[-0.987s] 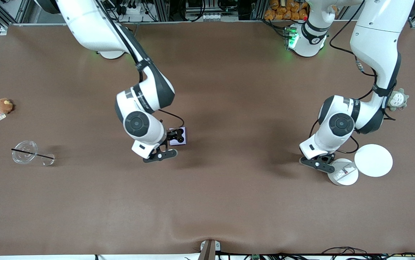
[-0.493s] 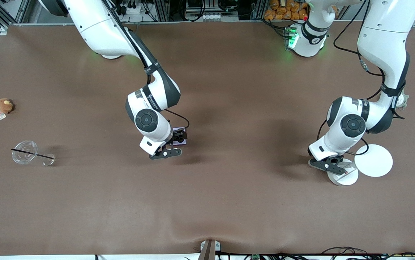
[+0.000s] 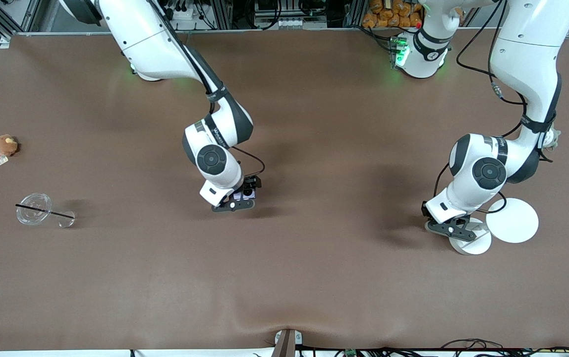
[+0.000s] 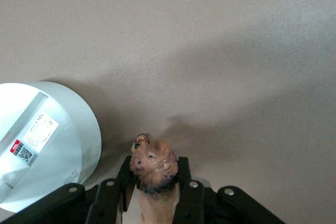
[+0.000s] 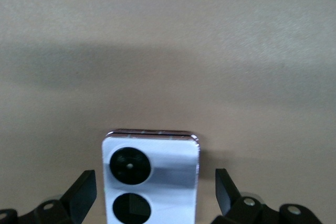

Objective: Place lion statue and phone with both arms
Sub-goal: 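Grasp the white phone with the right gripper while the left gripper holds the lion, then release the lion by the lamp while the right gripper lifts the phone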

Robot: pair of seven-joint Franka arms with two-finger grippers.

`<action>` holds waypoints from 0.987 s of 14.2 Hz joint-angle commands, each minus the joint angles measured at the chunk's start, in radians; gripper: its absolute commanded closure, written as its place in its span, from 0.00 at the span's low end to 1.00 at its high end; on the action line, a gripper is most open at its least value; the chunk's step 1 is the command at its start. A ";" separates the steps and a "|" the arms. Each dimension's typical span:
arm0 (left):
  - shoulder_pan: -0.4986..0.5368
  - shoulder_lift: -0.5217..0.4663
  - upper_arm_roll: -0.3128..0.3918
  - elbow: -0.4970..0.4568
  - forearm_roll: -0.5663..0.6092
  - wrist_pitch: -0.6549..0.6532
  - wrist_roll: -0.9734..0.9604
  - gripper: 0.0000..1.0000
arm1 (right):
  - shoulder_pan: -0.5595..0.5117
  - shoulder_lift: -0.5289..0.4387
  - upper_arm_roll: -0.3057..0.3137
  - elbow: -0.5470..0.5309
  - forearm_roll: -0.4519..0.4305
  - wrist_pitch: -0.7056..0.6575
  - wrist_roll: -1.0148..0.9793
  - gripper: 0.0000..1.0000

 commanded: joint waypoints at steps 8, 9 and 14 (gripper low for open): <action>0.021 0.063 -0.017 0.063 -0.020 0.021 0.033 1.00 | 0.026 0.029 -0.011 -0.010 0.017 0.053 0.015 0.00; 0.021 0.067 -0.017 0.068 -0.020 0.021 0.033 1.00 | 0.030 0.030 -0.011 -0.010 0.017 0.058 0.015 0.00; 0.019 0.093 -0.017 0.107 -0.020 0.021 0.033 0.99 | 0.043 0.034 -0.014 -0.009 0.004 0.047 0.001 0.42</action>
